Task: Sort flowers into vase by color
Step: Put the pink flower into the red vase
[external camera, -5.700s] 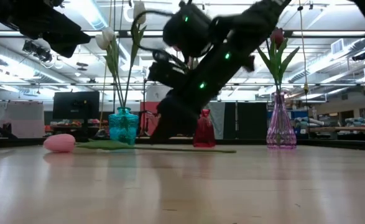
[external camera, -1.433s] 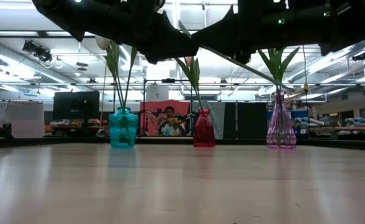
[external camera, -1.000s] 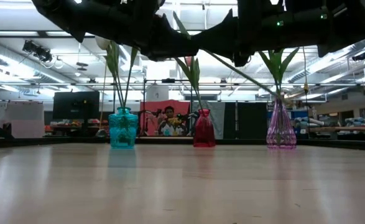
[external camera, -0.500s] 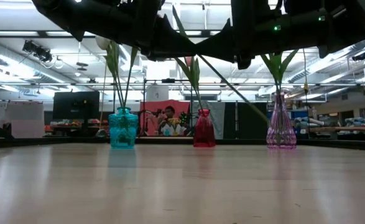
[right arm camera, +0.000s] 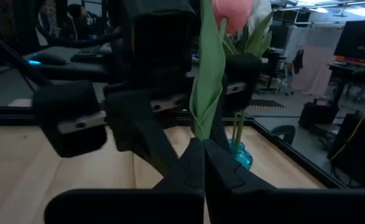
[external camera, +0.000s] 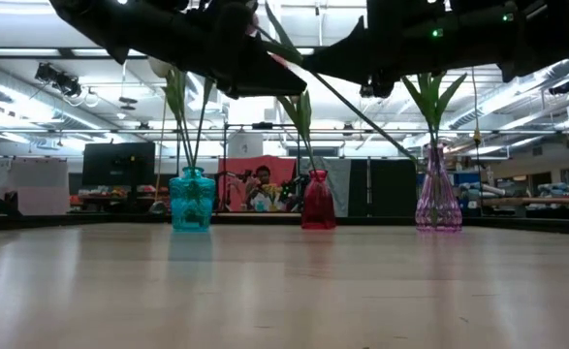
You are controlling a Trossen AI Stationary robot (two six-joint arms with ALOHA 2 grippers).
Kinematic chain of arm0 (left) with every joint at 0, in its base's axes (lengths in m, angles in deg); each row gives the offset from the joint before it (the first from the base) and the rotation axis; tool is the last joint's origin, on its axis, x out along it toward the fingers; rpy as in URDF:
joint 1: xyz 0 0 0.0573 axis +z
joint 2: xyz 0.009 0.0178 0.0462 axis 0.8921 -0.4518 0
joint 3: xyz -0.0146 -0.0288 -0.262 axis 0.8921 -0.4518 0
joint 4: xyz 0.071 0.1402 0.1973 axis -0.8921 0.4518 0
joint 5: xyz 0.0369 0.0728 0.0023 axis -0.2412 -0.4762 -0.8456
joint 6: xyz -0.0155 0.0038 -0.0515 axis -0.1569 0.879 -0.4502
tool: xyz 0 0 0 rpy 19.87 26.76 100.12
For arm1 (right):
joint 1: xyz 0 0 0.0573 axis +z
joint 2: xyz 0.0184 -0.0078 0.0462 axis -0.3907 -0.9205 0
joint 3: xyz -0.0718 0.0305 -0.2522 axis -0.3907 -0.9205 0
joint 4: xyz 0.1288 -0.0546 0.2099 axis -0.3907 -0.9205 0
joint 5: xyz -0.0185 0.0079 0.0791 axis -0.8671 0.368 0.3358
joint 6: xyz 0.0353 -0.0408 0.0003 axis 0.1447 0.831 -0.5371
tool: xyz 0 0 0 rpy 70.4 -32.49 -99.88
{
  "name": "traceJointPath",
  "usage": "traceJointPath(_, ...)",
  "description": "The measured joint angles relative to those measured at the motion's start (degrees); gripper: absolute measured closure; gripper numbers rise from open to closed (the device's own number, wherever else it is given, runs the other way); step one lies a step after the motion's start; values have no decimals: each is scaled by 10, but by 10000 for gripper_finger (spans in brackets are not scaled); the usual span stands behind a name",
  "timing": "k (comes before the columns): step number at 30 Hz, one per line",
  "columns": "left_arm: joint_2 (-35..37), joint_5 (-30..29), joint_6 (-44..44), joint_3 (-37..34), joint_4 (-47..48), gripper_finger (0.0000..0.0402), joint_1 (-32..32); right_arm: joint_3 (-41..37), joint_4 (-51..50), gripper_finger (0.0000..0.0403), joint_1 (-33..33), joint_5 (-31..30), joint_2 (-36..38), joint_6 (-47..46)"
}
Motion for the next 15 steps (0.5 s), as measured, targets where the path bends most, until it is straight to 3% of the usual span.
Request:
traceJointPath(5, 0, 29, -14, 0, 5, 257, -2, 0, 12, 400, 0, 5, 0, 17)
traceJointPath(12, 0, 70, -16, 0, -11, 257, -2, 0, 16, 400, -6, 86, 1, 6)
traceJointPath(15, 0, 85, -16, 0, -14, 257, -2, 0, 14, 399, -8, 91, 1, 3)
